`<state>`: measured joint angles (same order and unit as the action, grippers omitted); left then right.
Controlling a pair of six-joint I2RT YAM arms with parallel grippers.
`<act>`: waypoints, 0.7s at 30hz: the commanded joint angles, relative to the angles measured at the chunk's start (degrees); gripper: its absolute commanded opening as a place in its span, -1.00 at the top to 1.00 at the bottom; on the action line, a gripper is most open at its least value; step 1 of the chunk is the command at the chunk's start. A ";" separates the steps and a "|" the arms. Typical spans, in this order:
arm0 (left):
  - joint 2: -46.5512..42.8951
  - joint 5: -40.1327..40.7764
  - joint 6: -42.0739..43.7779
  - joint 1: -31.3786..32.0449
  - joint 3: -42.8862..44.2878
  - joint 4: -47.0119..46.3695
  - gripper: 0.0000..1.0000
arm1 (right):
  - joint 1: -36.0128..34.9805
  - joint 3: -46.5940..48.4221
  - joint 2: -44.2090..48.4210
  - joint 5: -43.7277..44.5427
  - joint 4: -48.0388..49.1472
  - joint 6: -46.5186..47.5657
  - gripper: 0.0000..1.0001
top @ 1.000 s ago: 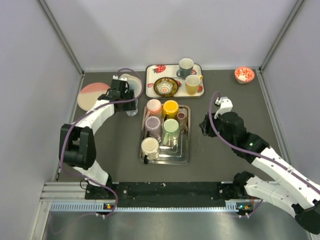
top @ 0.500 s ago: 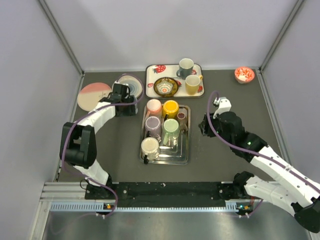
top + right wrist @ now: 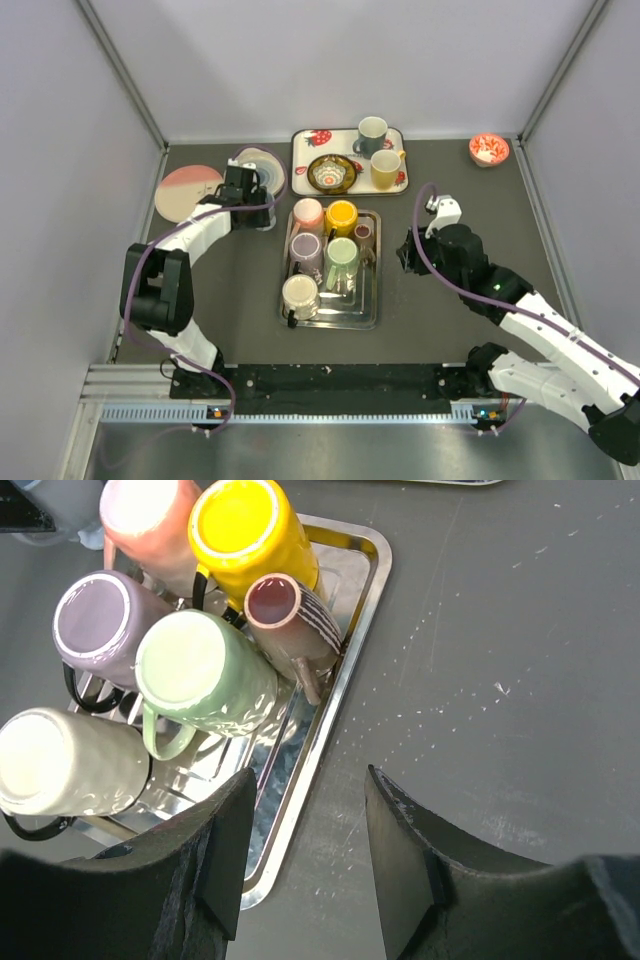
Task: Turn the mug right side up
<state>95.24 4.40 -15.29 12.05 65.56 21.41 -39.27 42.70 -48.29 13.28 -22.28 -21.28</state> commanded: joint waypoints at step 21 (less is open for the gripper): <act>-5.31 0.43 -2.11 -0.54 -3.33 -4.01 1.00 | -0.55 -1.21 -0.40 -1.50 2.95 -1.49 0.04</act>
<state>94.85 5.37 -15.55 11.97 64.53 18.06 -39.27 41.65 -48.56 12.64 -21.89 -22.15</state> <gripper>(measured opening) 0.224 0.479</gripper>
